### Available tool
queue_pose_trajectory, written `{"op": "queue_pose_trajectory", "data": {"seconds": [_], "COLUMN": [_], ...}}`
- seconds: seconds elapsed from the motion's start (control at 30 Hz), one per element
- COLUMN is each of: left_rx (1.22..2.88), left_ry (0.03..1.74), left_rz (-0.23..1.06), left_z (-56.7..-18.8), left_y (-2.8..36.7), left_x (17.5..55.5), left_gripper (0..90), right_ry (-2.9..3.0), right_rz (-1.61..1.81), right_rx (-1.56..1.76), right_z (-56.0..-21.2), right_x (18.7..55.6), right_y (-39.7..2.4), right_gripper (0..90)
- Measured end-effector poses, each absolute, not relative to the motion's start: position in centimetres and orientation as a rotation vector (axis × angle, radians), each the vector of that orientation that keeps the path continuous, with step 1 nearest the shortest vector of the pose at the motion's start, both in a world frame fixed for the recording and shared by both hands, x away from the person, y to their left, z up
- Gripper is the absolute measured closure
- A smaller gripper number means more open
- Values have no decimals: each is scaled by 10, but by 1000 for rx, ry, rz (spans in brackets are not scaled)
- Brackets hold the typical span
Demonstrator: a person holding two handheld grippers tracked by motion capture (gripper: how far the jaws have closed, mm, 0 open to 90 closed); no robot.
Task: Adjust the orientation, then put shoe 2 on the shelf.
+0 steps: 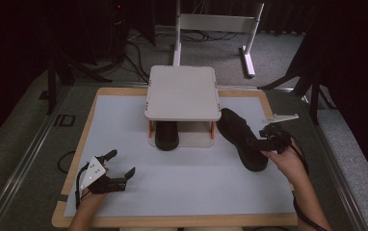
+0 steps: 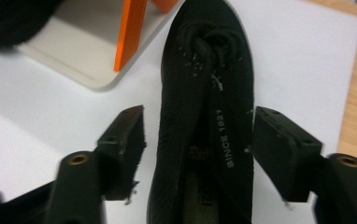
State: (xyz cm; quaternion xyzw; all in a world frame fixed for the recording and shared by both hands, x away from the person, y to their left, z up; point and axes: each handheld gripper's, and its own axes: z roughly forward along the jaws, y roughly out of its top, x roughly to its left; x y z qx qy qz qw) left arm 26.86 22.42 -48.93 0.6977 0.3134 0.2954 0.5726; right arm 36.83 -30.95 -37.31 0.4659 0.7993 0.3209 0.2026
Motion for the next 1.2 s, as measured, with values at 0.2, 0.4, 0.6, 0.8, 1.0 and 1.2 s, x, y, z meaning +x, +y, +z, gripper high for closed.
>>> {"op": "queue_pose_trajectory", "data": {"seconds": [0.2, 0.4, 0.6, 0.8, 1.0, 1.2], "left_rx": [1634, 1633, 1631, 1632, 1630, 1628], "left_ry": [738, 737, 735, 733, 733, 734], "left_rz": [692, 691, 691, 692, 696, 699], "left_z": [-489, -489, -489, -489, -490, -490], "left_y": [225, 225, 225, 225, 224, 224], "left_x": [269, 269, 268, 268, 268, 268], "left_gripper": [75, 75, 75, 76, 75, 76], "right_ry": [2095, 2007, 1962, 1951, 1914, 1847], "right_rz": [1056, 1163, 1168, 1144, 1126, 1176], "right_rx": [1240, 1181, 1185, 1205, 1230, 1240], "right_z": [-383, -393, -407, -429, -450, -459], "right_x": [347, 328, 321, 320, 320, 319], "right_y": [-322, -328, -331, -332, -331, -329], "right_gripper": [281, 241, 254, 298, 400, 544]}}
